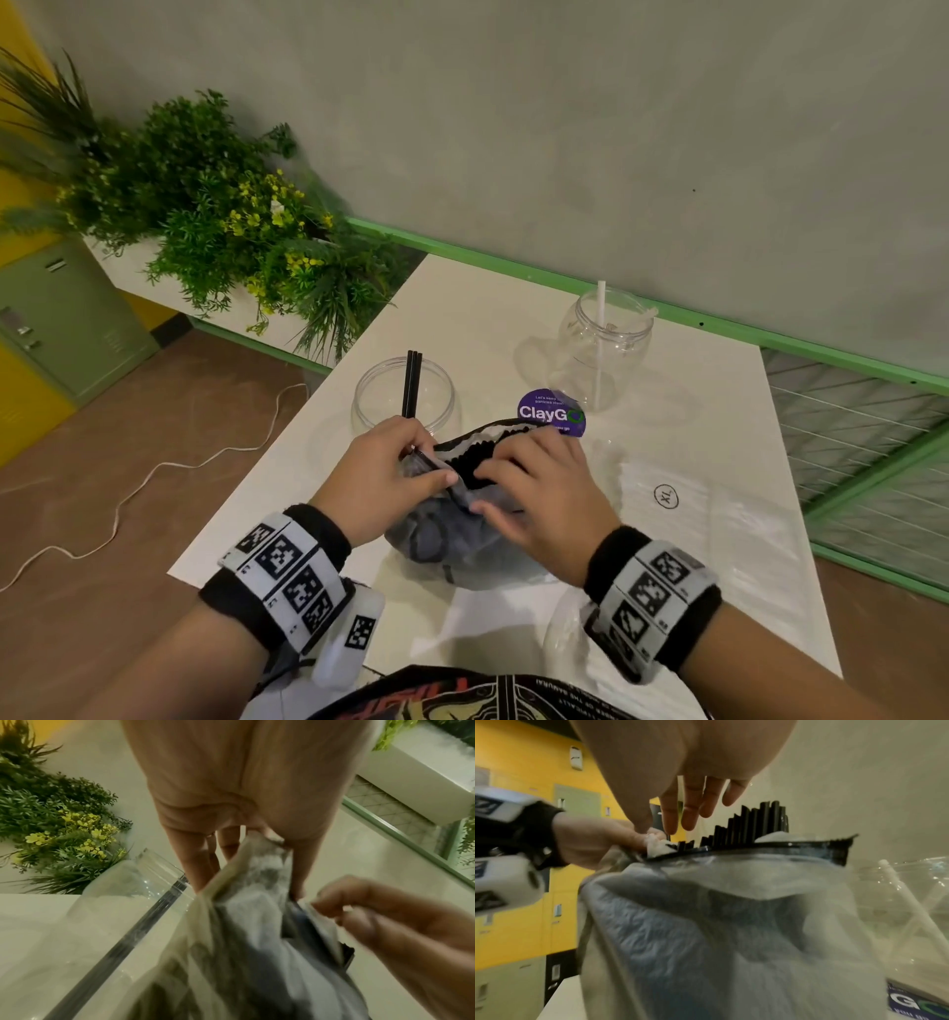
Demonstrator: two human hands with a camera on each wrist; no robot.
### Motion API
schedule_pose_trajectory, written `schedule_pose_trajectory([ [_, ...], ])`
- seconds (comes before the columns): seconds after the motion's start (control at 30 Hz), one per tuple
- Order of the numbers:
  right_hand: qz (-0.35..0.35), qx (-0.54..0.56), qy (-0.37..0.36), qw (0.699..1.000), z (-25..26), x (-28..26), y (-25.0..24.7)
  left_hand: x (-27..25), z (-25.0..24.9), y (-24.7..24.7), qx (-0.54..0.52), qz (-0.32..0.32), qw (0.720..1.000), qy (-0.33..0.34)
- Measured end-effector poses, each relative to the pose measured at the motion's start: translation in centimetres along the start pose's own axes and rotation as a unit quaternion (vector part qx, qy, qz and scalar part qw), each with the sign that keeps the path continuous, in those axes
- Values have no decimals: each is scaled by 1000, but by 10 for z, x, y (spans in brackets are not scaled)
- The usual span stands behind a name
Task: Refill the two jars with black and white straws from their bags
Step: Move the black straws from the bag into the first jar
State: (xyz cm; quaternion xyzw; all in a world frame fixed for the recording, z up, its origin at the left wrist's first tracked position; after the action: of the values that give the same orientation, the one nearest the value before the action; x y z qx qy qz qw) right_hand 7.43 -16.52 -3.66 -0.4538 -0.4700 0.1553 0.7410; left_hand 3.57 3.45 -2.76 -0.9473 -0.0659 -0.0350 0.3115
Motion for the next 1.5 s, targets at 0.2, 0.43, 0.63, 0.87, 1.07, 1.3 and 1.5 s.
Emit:
schedule_pose_trajectory([
  [0.2, 65, -35, 2, 997, -4, -10, 11, 1, -4, 3, 1, 8, 997, -75],
  [0.43, 9, -80, -17, 997, -5, -12, 14, -2, -9, -3, -42, 131, 973, -184],
  [0.63, 6, -82, -52, 995, -8, -20, 14, -8, -16, -7, -54, 165, 956, -239],
  [0.87, 36, 180, 184, 966, -13, -26, 4, -6, -17, -1, -136, 99, 954, -248],
  [1.07, 218, 153, 256, 929, -12, -18, 11, -7, -21, 8, -141, 112, 957, -226],
  [1.3, 203, 193, 235, 931, -6, -12, 8, -10, -17, 15, -233, 76, 935, -255],
  [1.5, 200, 184, 240, 932, -6, -7, 15, -11, -14, 20, -249, 72, 935, -243],
])
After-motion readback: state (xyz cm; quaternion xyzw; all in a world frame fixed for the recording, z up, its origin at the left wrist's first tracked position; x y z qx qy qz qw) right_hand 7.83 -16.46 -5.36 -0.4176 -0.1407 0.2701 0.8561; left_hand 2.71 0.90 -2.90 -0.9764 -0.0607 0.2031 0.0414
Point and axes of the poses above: each hand's wrist, its own x-axis towards the middle knuckle, its own y-axis out of the palm, z = x × y, the point moved 2 cm from there along x, towards the middle knuckle, and after that the axes turned 2 degrees about -z, right-handed, at the moved point
